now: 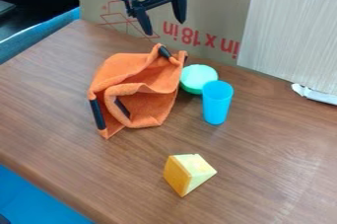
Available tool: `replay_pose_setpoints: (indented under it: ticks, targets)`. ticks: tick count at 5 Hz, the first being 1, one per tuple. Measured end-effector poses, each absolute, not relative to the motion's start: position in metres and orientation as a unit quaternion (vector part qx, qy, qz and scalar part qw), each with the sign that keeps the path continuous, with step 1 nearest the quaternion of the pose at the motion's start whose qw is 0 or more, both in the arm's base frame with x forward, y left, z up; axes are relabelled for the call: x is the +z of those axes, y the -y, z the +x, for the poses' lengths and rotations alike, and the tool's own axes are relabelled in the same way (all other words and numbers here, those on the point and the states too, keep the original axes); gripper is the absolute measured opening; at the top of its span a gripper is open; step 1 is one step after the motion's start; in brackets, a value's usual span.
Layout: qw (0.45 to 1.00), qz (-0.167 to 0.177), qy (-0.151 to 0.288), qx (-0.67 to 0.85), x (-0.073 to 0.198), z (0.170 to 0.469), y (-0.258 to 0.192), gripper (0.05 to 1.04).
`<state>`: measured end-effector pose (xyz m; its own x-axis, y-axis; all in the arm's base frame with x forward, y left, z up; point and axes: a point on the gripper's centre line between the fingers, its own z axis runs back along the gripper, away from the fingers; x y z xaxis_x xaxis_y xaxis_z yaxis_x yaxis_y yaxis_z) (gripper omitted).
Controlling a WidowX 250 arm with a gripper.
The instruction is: Moved the cloth from the center of the table to the edge and back and unfold the cloth
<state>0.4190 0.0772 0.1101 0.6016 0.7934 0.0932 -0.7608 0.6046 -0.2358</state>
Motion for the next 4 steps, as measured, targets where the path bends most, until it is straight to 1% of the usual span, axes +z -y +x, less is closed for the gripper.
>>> replay_pose_setpoints:
  ticks: [1, 2, 4]
  targets:
    - [0.892, -0.082, 0.073, 0.439, 0.093, 0.416, -0.076, 0.999]
    - [0.896, -0.085, 0.051, 0.433, 0.079, 0.403, -0.071, 0.999]
    - [0.903, -0.104, 0.067, 0.412, 0.094, 0.380, -0.061, 0.999]
